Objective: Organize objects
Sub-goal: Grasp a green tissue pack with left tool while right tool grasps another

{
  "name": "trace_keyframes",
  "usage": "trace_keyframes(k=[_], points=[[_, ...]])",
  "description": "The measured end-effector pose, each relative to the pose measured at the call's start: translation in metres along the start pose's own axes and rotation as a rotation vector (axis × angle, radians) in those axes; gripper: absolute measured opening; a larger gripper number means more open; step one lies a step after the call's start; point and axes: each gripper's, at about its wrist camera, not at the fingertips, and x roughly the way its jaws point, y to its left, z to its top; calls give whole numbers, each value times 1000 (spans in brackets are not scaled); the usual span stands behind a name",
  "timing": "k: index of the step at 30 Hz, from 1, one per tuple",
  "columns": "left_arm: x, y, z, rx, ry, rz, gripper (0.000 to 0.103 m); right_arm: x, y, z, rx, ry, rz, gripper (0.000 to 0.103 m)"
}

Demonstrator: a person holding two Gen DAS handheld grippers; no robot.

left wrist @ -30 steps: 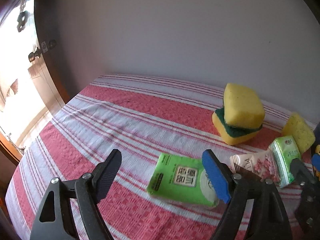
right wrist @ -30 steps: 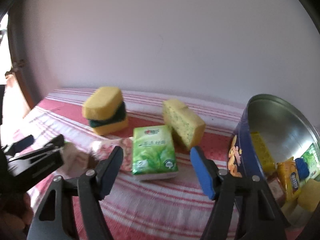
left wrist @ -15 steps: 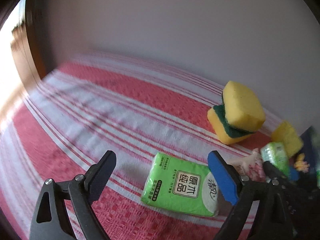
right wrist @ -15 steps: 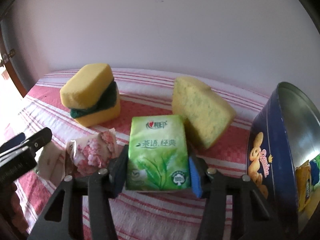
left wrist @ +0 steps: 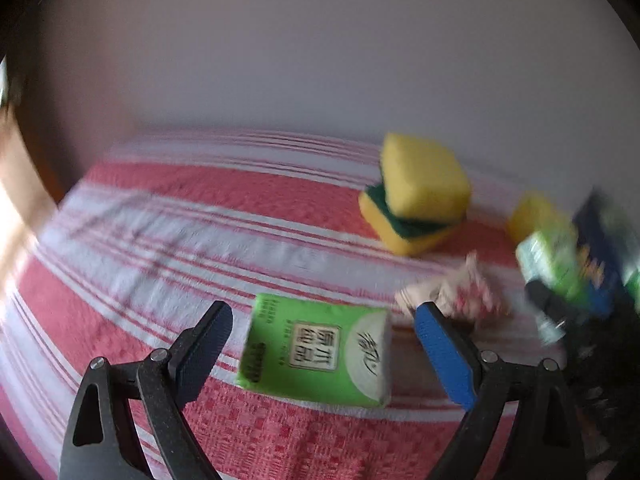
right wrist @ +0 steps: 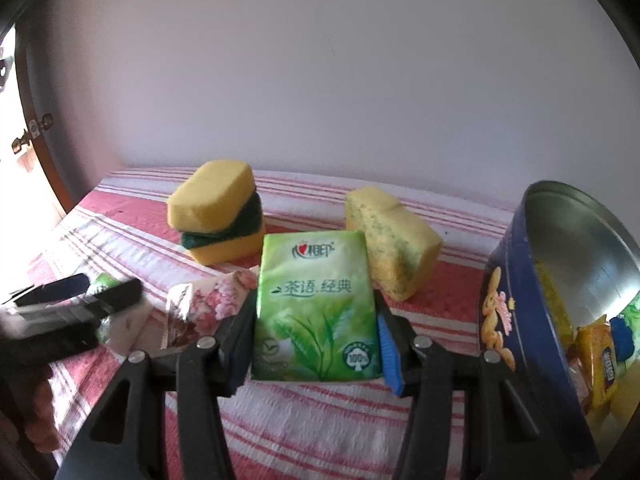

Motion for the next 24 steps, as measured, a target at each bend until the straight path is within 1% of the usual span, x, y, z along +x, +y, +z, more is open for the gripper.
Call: trace_keyframes(k=[2,3,5,6,7,10,12,14,16,19,21,23,24], points=[[9,-6,-3,34,31,57,95,-7,0,-3,-6,-12,-5,53],[10,-2,-5,12,20,42,95,-10,0,-4,-8,-15,-6,53],[13,7,-2,-39,39,0,91,-16,-1,-8,-12,-20,-4,53],[12,9,-1,-42,26,8,82,-18,-1,-10,-13,-20,-2,53],[11,10,0,-41,17,2,71,-21,-2,-13,-13,-21,1,53],[9,8,0,-35,3,11,70,-32,-3,-20,-17,-34,4,53],[5,8,-1,-35,-15,34,70,-42,-6,-21,-16,-48,8,53],[-10,4,-2,-46,-81,44,70,-52,-9,-24,-16,-72,15,53],[-28,-1,-1,-47,-180,51,70,-62,-11,-26,-19,-98,12,53],[-52,-16,-5,-25,-310,85,70,-85,-20,-31,-23,-146,-2,53],[-61,-27,-8,-14,-354,85,70,-98,-26,-33,-17,-175,-7,53],[-69,-37,-10,-5,-376,78,70,-113,-34,-35,-9,-211,-18,53],[-72,-44,-11,6,-387,86,70,-114,-30,-35,-6,-225,-24,53]])
